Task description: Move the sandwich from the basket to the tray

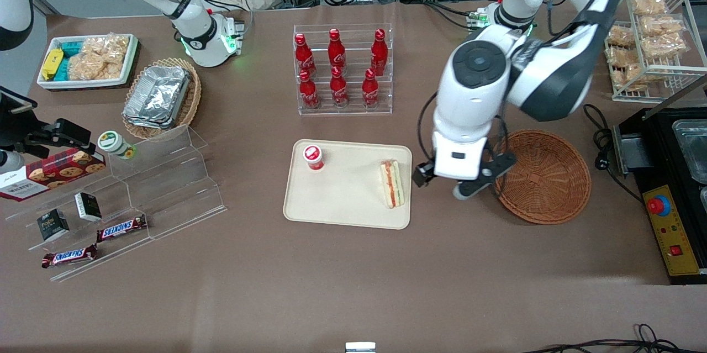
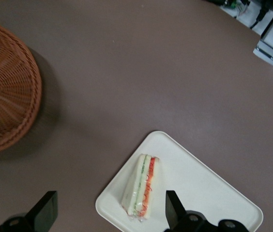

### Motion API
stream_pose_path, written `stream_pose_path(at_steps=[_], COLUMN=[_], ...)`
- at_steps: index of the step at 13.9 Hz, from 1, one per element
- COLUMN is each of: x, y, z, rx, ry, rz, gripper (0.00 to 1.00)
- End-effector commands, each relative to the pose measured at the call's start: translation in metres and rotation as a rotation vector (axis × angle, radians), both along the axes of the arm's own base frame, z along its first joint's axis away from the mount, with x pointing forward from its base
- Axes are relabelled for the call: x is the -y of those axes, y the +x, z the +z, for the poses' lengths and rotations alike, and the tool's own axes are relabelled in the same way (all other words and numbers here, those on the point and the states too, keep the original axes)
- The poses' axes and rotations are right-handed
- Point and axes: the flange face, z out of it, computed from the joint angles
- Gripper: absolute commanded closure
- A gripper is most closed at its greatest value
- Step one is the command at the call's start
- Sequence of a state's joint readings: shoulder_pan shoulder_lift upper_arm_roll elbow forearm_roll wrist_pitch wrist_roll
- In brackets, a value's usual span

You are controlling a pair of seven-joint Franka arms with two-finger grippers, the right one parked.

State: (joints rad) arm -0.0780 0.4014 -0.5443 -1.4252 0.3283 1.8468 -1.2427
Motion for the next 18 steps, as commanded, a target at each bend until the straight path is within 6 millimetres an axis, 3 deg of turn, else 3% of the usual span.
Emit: stream_pose_path(at_steps=[1,4,7,11,14,18], x=[-0.047,-0.093,-0.162,-0.243,-0.274,-0.292], y=[0.002,0.005,0.011,-0.002,-0.024,-0.061], z=[0.01,0.035,0.056,0.085,0.102,0.109], rx=[-0.051,-0.084,-0.114,-0.154,-0.145,-0.113], ry=[0.004,-0.009,-0.017,-0.021,-0.005,0.004], rz=[-0.021,-0.129,-0.213,-0.359,-0.44,-0.468], gripper=[0.0,0.0,0.0,0.0,0.0,0.0])
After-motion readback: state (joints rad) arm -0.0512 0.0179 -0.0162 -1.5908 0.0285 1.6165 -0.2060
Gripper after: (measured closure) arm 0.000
